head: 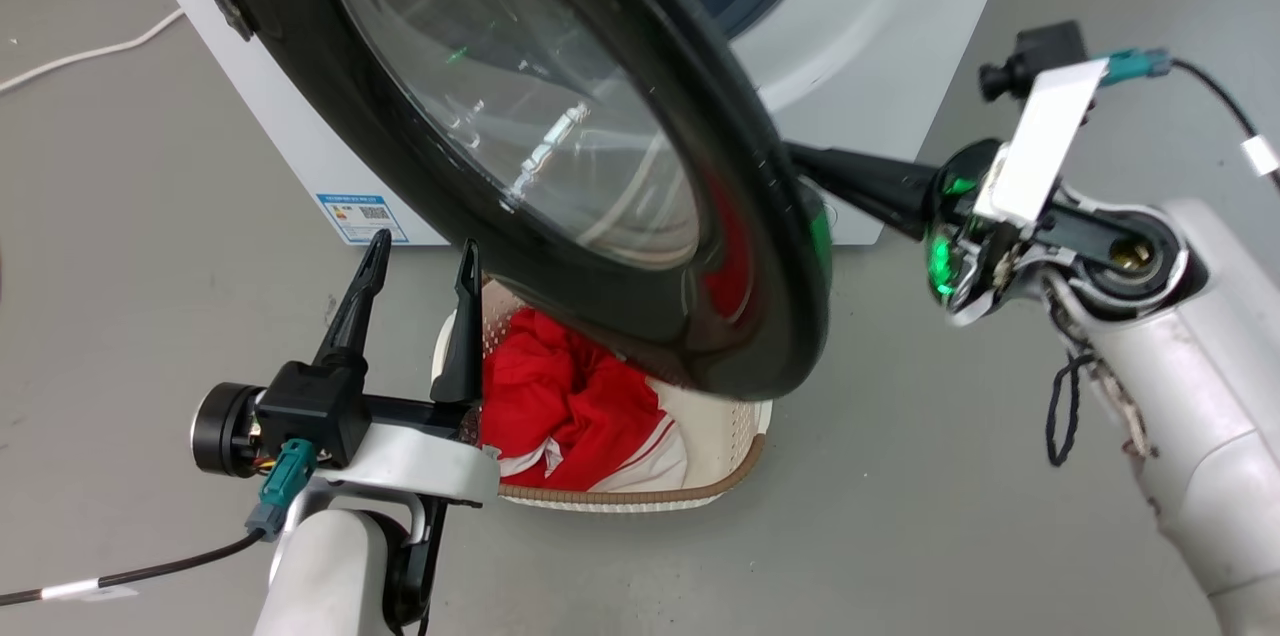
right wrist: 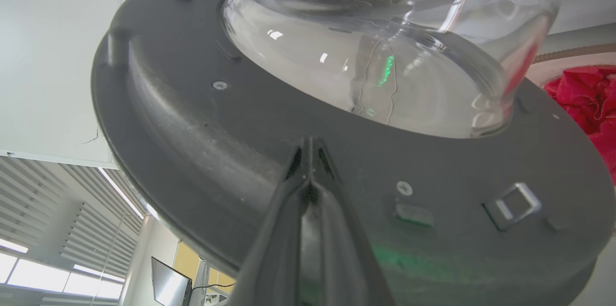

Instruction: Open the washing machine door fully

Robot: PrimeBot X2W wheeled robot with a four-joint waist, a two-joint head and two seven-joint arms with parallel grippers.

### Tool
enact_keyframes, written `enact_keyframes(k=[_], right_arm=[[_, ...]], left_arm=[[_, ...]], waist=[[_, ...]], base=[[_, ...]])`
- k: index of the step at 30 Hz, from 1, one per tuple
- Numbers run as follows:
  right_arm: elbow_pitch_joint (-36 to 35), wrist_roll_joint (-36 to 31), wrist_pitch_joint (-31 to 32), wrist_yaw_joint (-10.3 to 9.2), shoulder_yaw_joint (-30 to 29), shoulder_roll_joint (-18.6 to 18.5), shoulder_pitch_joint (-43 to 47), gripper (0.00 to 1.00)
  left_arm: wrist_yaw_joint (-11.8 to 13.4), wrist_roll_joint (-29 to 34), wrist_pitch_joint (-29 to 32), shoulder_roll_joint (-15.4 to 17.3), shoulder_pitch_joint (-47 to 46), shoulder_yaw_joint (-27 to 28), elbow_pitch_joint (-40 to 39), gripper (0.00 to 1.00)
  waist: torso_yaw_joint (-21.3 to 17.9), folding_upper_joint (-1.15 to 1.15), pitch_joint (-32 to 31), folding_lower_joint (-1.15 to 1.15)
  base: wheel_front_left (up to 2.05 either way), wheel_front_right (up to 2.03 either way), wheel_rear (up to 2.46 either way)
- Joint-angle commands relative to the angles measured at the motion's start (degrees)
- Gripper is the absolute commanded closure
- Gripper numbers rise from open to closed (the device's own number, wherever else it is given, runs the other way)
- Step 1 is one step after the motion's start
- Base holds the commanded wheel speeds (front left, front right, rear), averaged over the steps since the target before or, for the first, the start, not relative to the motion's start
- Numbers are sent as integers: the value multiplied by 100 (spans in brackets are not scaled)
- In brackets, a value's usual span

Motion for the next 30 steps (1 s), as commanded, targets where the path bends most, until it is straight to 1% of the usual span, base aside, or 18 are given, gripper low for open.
enact_keyframes(k=[1,12,21,25,30], right_arm=[[-86,67,28,2,44,91,131,100],[-670,191,-108,1,520,404,821,100],[-895,227,-355,1,839,586,1124,100],[-915,93,-789,1,766,577,1176,100],[-1114,-325,-1845,1,420,507,1350,100]], left_arm=[[-26,7,-15,-3,60,-11,12,0],[-54,-3,-15,-3,251,-54,124,0],[-16,-33,-14,-4,319,-79,139,0],[1,-35,-14,-4,331,-68,128,0],[13,-42,-14,-4,344,-59,139,0]], waist=[[-9,0,-55,1],[116,0,-316,1],[188,0,-415,1],[171,0,-422,1],[152,0,-448,1]], base=[[0,0,0],[0,0,0],[0,0,0],[0,0,0],[0,0,0]])
